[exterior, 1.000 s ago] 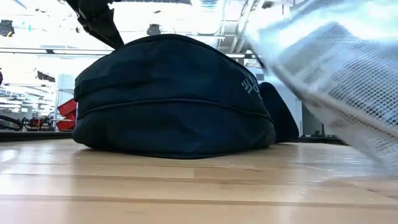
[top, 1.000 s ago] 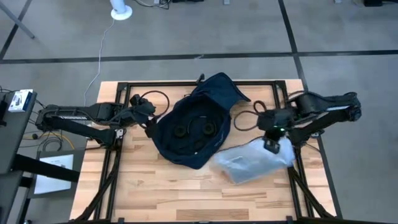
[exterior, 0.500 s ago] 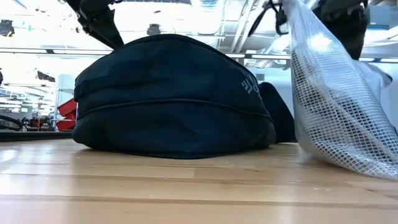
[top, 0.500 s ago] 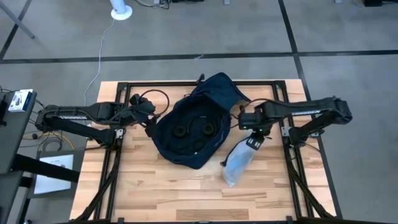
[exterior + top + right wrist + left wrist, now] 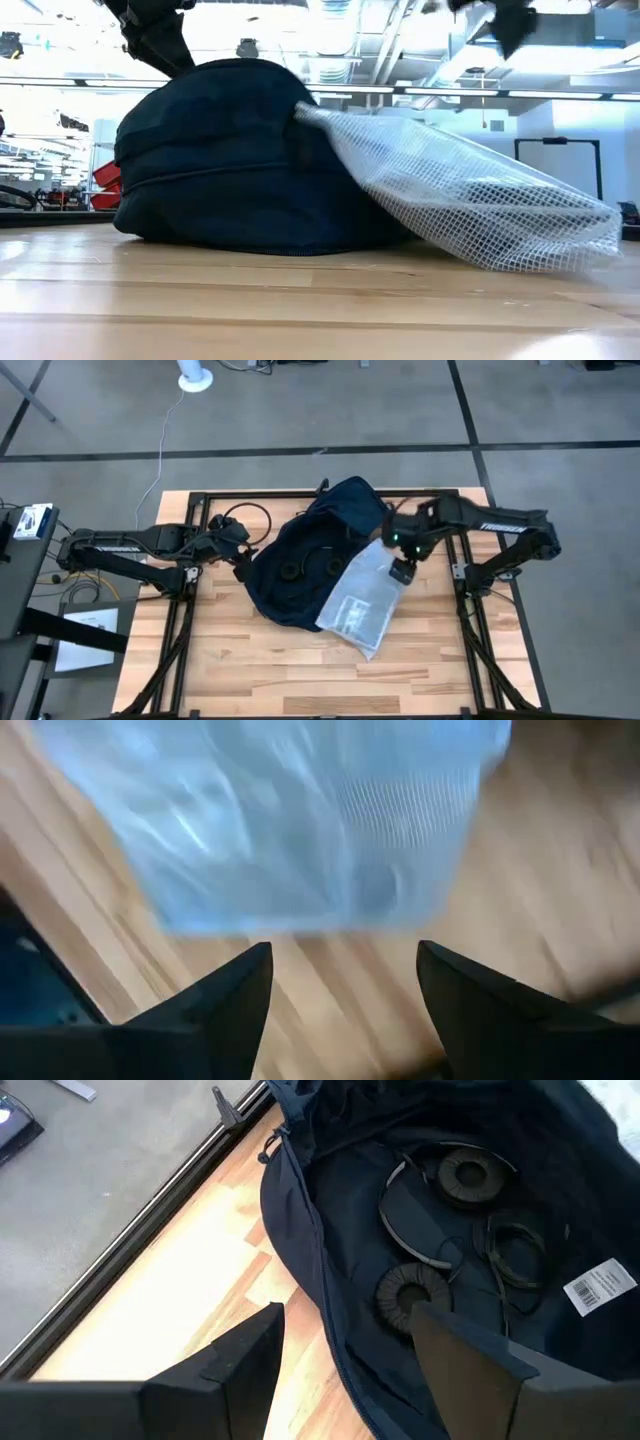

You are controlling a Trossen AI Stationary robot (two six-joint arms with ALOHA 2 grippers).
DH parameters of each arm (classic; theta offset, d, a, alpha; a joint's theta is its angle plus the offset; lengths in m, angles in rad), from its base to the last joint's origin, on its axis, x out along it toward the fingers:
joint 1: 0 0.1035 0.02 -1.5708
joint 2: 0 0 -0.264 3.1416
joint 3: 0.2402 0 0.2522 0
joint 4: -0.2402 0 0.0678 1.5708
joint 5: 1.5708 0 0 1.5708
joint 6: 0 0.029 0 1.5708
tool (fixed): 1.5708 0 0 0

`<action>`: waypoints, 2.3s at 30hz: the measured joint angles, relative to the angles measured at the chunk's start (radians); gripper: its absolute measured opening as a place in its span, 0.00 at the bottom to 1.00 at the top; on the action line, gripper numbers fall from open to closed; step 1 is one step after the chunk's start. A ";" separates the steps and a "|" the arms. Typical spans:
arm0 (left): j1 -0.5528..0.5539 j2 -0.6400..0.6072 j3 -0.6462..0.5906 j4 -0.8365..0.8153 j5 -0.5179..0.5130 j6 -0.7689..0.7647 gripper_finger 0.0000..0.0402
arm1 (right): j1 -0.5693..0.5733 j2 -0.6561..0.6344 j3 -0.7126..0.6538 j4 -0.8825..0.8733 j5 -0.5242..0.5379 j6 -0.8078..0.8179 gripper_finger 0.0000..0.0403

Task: Unpack backpack
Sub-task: Remove the white zip bag from the dark blue backpack, then remove the black headphones from the dark blue backpack

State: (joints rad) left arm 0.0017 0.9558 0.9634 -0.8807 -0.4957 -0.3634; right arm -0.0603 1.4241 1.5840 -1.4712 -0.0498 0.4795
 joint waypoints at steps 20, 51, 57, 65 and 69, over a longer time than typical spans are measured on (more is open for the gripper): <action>0.000 0.000 0.000 -0.032 -0.005 0.042 0.52 | -0.208 0.431 0.012 0.719 -0.042 -0.539 0.60; 0.117 0.000 -0.297 0.424 0.126 0.248 0.52 | -0.309 0.780 0.015 0.904 -0.031 -0.605 0.06; 0.117 0.000 -0.297 0.423 0.125 0.240 0.52 | -0.301 0.723 0.021 0.872 -0.027 -0.552 0.01; 0.117 0.000 -0.297 0.421 0.124 0.178 0.52 | -0.238 0.527 0.086 0.879 0.034 -0.553 0.01; 0.117 0.000 -0.297 0.418 0.124 0.158 0.52 | -0.199 0.421 0.104 0.930 0.113 -0.555 0.00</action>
State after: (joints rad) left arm 0.1188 0.9554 0.6666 -0.4628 -0.3714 -0.2051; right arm -0.2593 1.8452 1.6881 -0.5416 0.0628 -0.0759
